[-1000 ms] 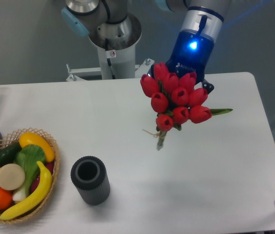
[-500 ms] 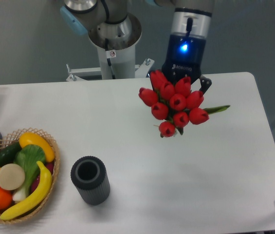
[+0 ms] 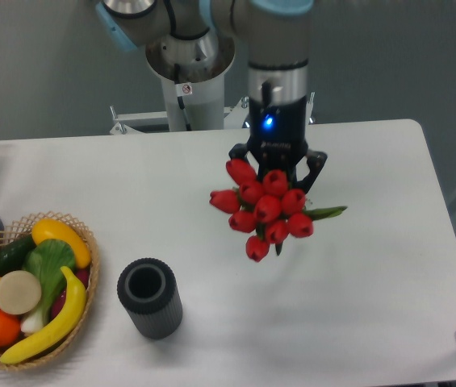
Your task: Place the flowers on the table
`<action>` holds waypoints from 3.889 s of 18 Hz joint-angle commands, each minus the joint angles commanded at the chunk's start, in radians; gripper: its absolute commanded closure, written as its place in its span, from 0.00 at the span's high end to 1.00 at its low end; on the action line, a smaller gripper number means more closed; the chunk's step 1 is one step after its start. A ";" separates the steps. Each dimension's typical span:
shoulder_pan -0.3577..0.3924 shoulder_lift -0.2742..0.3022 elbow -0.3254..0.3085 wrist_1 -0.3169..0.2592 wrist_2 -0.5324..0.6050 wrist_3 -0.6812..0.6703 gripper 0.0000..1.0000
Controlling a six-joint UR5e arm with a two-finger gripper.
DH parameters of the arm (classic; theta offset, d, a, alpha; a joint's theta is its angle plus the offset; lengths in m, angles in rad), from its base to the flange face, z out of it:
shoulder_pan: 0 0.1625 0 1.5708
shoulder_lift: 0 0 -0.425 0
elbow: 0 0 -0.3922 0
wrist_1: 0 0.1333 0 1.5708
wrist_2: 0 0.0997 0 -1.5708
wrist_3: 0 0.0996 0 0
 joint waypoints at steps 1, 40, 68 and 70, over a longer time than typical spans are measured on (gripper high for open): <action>-0.009 -0.006 -0.011 0.000 0.029 0.012 0.40; -0.143 -0.357 0.026 0.008 0.370 0.138 0.46; 0.119 0.073 0.104 -0.353 0.060 0.498 1.00; 0.147 0.095 0.121 -0.409 0.058 0.544 1.00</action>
